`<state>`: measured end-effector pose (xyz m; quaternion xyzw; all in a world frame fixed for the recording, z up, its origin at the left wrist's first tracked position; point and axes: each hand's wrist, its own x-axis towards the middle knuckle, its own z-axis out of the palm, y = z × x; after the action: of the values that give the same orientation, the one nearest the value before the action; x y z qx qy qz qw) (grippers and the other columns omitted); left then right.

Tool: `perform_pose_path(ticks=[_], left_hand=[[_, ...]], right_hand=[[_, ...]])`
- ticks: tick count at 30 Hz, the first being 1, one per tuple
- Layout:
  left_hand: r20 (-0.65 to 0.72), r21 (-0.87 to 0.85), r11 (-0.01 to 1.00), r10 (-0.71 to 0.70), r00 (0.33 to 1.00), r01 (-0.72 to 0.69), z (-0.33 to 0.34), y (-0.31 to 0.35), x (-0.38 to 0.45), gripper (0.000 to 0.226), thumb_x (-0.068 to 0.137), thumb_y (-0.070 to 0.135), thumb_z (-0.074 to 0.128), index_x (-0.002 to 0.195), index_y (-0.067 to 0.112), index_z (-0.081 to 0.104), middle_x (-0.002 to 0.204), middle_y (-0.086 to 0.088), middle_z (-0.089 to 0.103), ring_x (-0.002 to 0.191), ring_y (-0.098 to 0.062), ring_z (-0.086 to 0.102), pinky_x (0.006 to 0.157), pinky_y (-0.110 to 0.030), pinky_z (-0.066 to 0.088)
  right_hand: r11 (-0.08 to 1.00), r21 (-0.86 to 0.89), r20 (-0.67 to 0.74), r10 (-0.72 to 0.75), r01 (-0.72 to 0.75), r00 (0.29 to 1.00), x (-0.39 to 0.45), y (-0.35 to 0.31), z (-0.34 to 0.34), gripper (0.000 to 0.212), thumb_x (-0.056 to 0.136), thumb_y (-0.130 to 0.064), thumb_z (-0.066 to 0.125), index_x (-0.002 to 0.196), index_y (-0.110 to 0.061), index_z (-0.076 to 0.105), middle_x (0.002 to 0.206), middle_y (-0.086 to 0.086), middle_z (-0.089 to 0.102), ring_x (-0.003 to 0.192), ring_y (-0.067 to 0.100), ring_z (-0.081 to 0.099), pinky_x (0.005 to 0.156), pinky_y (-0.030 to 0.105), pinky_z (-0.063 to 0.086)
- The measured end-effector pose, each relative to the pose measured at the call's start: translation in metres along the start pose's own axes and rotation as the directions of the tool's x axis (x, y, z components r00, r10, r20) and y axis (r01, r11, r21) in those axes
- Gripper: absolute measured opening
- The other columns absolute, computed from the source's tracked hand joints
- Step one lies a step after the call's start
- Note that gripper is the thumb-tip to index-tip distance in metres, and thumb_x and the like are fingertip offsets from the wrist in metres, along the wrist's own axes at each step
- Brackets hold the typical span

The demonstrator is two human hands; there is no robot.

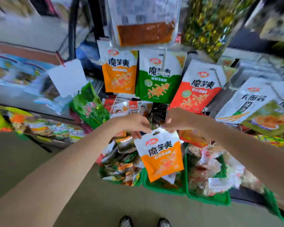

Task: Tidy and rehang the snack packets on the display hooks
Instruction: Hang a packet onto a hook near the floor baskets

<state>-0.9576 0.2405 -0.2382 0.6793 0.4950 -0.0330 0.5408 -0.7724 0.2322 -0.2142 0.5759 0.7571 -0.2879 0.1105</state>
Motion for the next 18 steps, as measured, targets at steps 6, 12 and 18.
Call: perform_pose_path(ticks=[6, 12, 18], left_hand=[[-0.225, 0.088, 0.992, 0.110, 0.968, -0.092, -0.048, 0.026, -0.043, 0.023, 0.089, 0.015, 0.059, 0.107, 0.002, 0.064, 0.051, 0.007, 0.057, 0.037, 0.000, 0.054, 0.043, -0.015, 0.043], [-0.428, -0.213, 0.961, 0.071, 0.901, -0.178, -0.073, 0.023, -0.061, 0.010, 0.087, 0.000, 0.057, 0.094, 0.007, 0.054, 0.083, -0.011, 0.062, 0.050, -0.012, 0.066, 0.052, -0.023, 0.055], [-0.635, -0.290, 0.904, 0.065, 0.770, -0.316, -0.093, -0.018, -0.073, 0.015, 0.083, -0.003, 0.060, 0.072, 0.008, 0.061, 0.058, 0.000, 0.068, 0.054, -0.012, 0.068, 0.063, -0.024, 0.058]], right_hand=[[0.997, 0.043, -0.266, -0.046, 0.060, 0.963, -0.005, -0.048, -0.044, 0.045, 0.082, -0.041, 0.065, 0.076, 0.004, 0.072, 0.075, 0.019, 0.070, 0.071, 0.024, 0.063, 0.059, 0.015, 0.036], [0.987, 0.134, -0.529, -0.001, 0.085, 0.848, 0.007, -0.080, -0.057, 0.046, 0.081, -0.040, 0.067, 0.051, -0.007, 0.055, 0.050, 0.005, 0.048, 0.052, 0.015, 0.046, 0.060, 0.030, 0.043], [0.953, 0.104, -0.519, -0.192, 0.285, 0.833, 0.027, -0.110, -0.043, 0.019, 0.085, -0.023, 0.063, 0.084, -0.004, 0.064, 0.081, 0.007, 0.062, 0.074, 0.015, 0.051, 0.066, 0.029, 0.042]])
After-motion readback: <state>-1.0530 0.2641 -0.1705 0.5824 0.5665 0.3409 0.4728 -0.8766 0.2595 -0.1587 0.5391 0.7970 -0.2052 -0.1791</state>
